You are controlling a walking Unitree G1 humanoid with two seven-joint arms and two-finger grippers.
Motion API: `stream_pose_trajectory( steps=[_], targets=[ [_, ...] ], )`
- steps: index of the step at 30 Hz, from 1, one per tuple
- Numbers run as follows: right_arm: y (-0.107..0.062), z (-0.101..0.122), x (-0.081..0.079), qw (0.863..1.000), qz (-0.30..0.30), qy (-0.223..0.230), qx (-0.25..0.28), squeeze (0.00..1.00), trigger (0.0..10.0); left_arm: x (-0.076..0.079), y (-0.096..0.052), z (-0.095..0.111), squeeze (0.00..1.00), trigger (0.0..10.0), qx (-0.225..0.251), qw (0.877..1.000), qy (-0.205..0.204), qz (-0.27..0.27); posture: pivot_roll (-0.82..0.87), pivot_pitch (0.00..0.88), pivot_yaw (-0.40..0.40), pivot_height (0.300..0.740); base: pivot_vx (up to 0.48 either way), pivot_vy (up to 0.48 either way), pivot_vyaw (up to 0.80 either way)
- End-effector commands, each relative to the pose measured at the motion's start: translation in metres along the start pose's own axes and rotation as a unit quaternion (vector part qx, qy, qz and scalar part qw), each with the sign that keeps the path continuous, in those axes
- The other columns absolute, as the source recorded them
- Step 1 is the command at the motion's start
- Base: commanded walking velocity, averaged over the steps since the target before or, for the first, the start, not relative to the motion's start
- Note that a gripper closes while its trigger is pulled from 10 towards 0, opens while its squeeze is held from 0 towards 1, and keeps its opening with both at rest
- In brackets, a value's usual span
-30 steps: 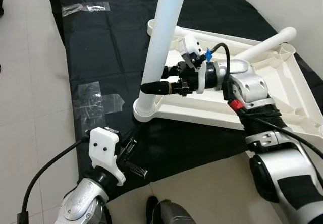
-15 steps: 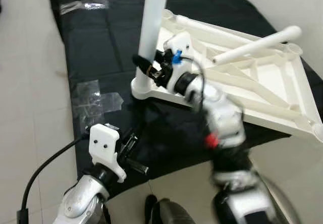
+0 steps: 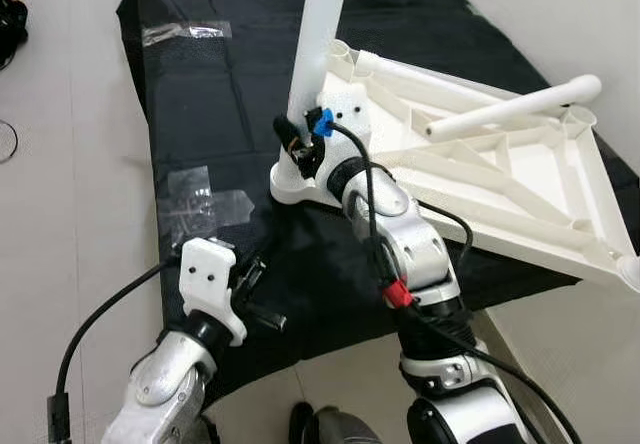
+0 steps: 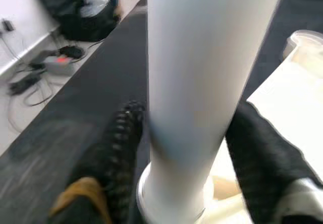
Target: Building children table
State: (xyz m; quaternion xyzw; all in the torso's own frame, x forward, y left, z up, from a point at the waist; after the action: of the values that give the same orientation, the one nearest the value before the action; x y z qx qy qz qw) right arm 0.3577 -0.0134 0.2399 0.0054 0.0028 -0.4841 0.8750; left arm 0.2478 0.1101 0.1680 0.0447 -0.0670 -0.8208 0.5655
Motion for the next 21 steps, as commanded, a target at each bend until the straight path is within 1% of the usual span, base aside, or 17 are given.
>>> stream_pose_trajectory(
  steps=[1, 3, 5, 6, 7, 8, 9, 11, 12, 13, 14, 15, 16, 17, 18, 20, 21],
  targets=[
    [-0.004, -0.006, -0.022, 0.994, 0.096, 0.047, 0.005, 1.00, 10.0, 0.001, -0.001, -0.007, 0.00, 10.0, -0.010, 1.000, -0.002, -0.004, 0.00, 0.122, -0.156, 0.740, 0.000, 0.000, 0.00],
    [-0.006, 0.000, -0.020, 0.989, 0.141, 0.043, 0.021, 1.00, 10.0, 0.000, -0.001, -0.007, 0.00, 10.0, -0.010, 1.000, -0.003, -0.005, 0.00, 0.122, -0.156, 0.740, 0.000, 0.000, 0.00],
    [-0.009, 0.009, -0.013, 0.981, 0.188, 0.019, 0.040, 1.00, 10.0, 0.001, -0.003, -0.006, 0.00, 10.0, -0.009, 1.000, -0.004, -0.005, 0.00, 0.133, -0.158, 0.740, 0.000, 0.000, 0.00],
    [-0.009, 0.013, -0.009, 0.977, 0.209, 0.014, 0.045, 1.00, 10.0, 0.001, -0.003, -0.005, 0.00, 10.0, -0.008, 1.000, -0.005, -0.005, 0.00, 0.136, -0.160, 0.740, 0.000, 0.000, 0.00],
    [-0.006, 0.017, 0.000, 0.975, 0.216, -0.003, 0.047, 1.00, 10.0, 0.002, -0.004, -0.003, 0.00, 10.0, -0.006, 1.000, -0.005, -0.003, 0.01, 0.158, -0.166, 0.740, 0.000, 0.000, 0.00],
    [-0.004, 0.019, 0.007, 0.975, 0.219, -0.013, 0.048, 1.00, 10.0, 0.003, -0.004, -0.002, 0.00, 10.0, -0.005, 1.000, -0.006, -0.002, 0.01, 0.158, -0.166, 0.740, 0.000, 0.000, 0.00],
    [-0.002, 0.022, 0.011, 0.971, 0.235, -0.015, 0.047, 1.00, 10.0, 0.005, -0.005, 0.000, 0.00, 10.0, -0.003, 1.000, -0.005, -0.001, 0.02, 0.172, -0.171, 0.740, 0.000, 0.000, 0.00],
    [0.001, 0.029, 0.018, 0.967, 0.247, -0.034, 0.049, 1.00, 10.0, 0.007, -0.007, 0.003, 0.00, 10.0, 0.002, 1.000, -0.002, 0.002, 0.05, 0.195, -0.177, 0.740, 0.000, 0.000, 0.00],
    [0.001, 0.029, 0.018, 0.967, 0.247, -0.034, 0.049, 1.00, 10.0, 0.007, -0.007, 0.003, 0.00, 10.0, 0.002, 1.000, -0.002, 0.002, 0.05, 0.195, -0.177, 0.740, 0.000, 0.000, 0.00],
    [0.002, 0.033, 0.020, 0.964, 0.259, -0.037, 0.052, 1.00, 10.0, 0.008, -0.008, 0.004, 0.00, 10.0, 0.003, 1.000, -0.001, 0.004, 0.05, 0.195, -0.177, 0.740, 0.000, 0.000, 0.00],
    [0.003, 0.036, 0.021, 0.958, 0.279, -0.048, 0.051, 0.76, 10.0, 0.010, -0.010, 0.005, 0.00, 10.0, 0.004, 1.000, 0.005, 0.006, 0.07, 0.213, -0.179, 0.740, 0.000, 0.000, 0.00],
    [0.002, 0.042, 0.019, 0.946, 0.314, -0.057, 0.052, 0.00, 10.0, 0.012, -0.013, 0.007, 0.00, 10.0, 0.004, 1.000, 0.013, 0.009, 0.08, 0.226, -0.180, 0.740, 0.000, 0.000, 0.00],
    [0.000, 0.045, 0.018, 0.937, 0.340, -0.062, 0.054, 0.00, 10.0, 0.013, -0.016, 0.008, 0.00, 10.0, 0.004, 1.000, 0.018, 0.010, 0.08, 0.229, -0.180, 0.740, 0.000, 0.000, 0.00],
    [0.001, 0.051, 0.019, 0.932, 0.353, -0.062, 0.059, 0.00, 10.0, 0.014, -0.018, 0.010, 0.00, 10.0, 0.005, 1.000, 0.026, 0.013, 0.09, 0.239, -0.177, 0.740, 0.000, 0.000, 0.00],
    [0.002, 0.055, 0.019, 0.929, 0.359, -0.061, 0.063, 0.00, 10.0, 0.015, -0.020, 0.010, 0.00, 10.0, 0.005, 0.999, 0.030, 0.014, 0.09, 0.241, -0.177, 0.740, 0.000, 0.000, 0.00],
    [0.002, 0.055, 0.019, 0.929, 0.359, -0.061, 0.063, 0.00, 10.0, 0.015, -0.020, 0.010, 0.00, 10.0, 0.005, 0.999, 0.030, 0.014, 0.09, 0.241, -0.177, 0.740, 0.000, 0.000, 0.00],
    [0.003, 0.059, 0.022, 0.927, 0.365, -0.061, 0.065, 0.00, 10.0, 0.016, -0.022, 0.011, 0.00, 10.0, 0.005, 0.999, 0.033, 0.016, 0.10, 0.245, -0.179, 0.740, 0.000, 0.000, 0.00]
  ],
)
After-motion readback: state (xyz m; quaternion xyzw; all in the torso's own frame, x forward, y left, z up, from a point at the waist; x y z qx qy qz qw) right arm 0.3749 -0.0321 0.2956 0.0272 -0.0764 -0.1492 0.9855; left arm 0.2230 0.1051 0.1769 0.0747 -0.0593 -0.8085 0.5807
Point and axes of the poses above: a point about 5 cm out from each wrist's last joint towards the gripper, its own y axis pointing out of the wrist towards the gripper, its own z axis along the axis of the wrist's last joint, x = y × z, the point moved 3 cm from there along y, pointing out of the wrist towards the gripper, and after that the axes turned 3 degrees about y, right-handed, at the moved point
